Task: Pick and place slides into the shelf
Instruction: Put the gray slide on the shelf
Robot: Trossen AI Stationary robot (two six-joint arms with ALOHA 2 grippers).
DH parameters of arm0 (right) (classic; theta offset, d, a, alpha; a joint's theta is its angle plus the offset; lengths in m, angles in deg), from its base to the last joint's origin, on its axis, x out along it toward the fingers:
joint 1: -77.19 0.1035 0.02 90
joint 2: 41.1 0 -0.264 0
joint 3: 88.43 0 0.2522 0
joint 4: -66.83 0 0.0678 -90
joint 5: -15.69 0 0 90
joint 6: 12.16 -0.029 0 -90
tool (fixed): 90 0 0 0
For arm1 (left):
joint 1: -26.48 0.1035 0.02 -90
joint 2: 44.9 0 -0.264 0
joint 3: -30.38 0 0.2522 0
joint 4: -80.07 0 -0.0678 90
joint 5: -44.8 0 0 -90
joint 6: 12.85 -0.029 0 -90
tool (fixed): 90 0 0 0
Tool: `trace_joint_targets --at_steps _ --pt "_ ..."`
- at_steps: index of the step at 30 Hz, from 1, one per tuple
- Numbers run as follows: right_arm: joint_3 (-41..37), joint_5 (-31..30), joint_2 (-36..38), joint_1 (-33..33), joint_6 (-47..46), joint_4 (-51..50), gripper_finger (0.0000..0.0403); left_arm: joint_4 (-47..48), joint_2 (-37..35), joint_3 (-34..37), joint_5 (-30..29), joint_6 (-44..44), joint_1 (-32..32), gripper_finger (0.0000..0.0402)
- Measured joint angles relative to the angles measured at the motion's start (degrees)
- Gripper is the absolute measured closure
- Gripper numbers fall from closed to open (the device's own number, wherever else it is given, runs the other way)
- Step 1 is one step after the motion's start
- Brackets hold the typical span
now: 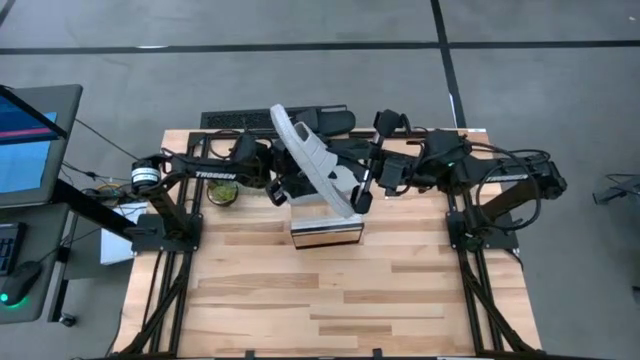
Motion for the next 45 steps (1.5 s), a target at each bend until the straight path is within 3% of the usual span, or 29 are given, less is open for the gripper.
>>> trace_joint_targets --at_steps 8,15,19,23,29,33,45 --pt "-0.2 -4.0 4.1 1.8 7.4 -8.8 0.0403 -2.2 -0.6 -0.1 8.0 9.1 4.1 0.0182" --pt "-0.2 -10.9 7.8 2.0 12.0 -17.9 0.0403 -3.5 -1.3 -0.1 10.6 14.8 8.2 0.0182" --pt "-0.1 -13.3 9.5 0.9 12.3 -28.6 0.0402 -5.2 -5.2 0.0 11.1 19.4 11.7 0.0182" --pt "-0.1 -15.4 9.0 -0.3 11.1 -38.2 0.0402 -5.2 -11.8 0.0 13.3 18.1 14.8 0.0182" --pt "-4.3 -12.4 8.1 -0.6 10.5 -39.9 0.0402 -3.5 -22.2 -0.1 15.1 14.0 17.0 0.0182" --pt "-6.9 -7.0 6.8 -0.6 11.2 -39.2 0.0402 0.4 -26.5 -0.1 16.7 12.5 17.1 0.0182" --pt "-5.1 3.2 -1.4 0.1 25.5 -40.9 0.0402 5.5 -28.0 0.0 17.1 17.1 16.4 0.0182"
